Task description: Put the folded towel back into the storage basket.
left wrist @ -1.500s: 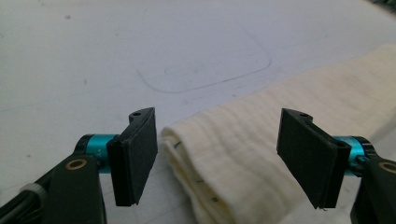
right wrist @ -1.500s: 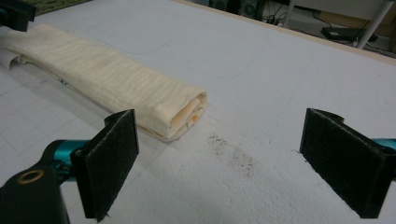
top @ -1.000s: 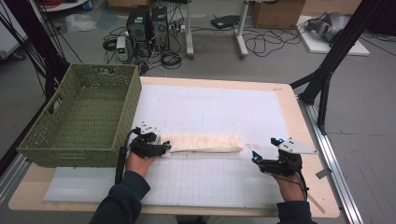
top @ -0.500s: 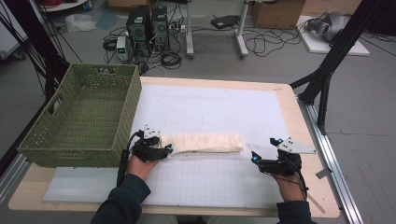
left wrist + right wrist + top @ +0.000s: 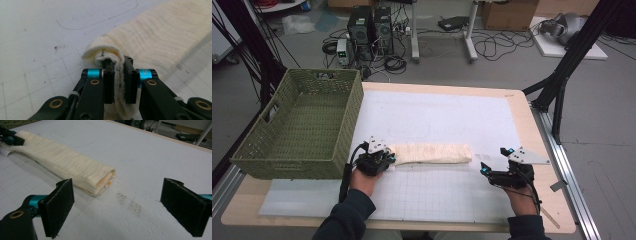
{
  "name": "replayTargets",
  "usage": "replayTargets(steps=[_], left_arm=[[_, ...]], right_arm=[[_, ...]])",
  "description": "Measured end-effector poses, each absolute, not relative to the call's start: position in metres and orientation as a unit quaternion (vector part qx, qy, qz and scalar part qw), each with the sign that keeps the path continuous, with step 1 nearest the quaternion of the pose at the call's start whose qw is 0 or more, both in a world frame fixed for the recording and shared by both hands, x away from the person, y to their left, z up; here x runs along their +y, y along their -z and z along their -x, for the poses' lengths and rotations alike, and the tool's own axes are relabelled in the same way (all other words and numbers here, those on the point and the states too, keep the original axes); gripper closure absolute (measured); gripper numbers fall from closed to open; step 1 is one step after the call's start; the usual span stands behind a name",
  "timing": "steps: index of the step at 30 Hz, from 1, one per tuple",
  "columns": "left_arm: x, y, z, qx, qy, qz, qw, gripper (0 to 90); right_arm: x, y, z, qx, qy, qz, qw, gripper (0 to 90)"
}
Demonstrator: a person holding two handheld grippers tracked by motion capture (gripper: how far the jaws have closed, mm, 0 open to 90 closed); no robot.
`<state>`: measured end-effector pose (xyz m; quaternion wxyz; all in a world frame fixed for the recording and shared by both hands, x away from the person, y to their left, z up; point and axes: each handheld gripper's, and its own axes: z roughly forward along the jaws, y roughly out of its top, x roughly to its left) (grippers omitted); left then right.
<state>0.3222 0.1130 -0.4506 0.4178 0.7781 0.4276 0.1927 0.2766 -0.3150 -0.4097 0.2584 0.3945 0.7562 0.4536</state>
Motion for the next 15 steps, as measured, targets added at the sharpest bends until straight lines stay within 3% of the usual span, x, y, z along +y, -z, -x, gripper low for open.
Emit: replayTargets(steps=[9, 13, 15], left_arm=[[0.121, 0.444, -0.315, 0.422, -0.185, -0.763, 0.453, 81.5], [0.124, 0.444, -0.314, 0.425, -0.186, -0.758, 0.458, 81.5], [0.126, 0.445, -0.314, 0.424, -0.185, -0.758, 0.460, 81.5]], right_arm=[[-0.299, 0.414, -0.290, 0.760, -0.460, -0.397, 0.229, 11.7], [-0.287, 0.421, -0.304, 0.772, -0.448, -0.399, 0.209, 22.3], [-0.281, 0.425, -0.310, 0.781, -0.445, -0.396, 0.186, 32.4]])
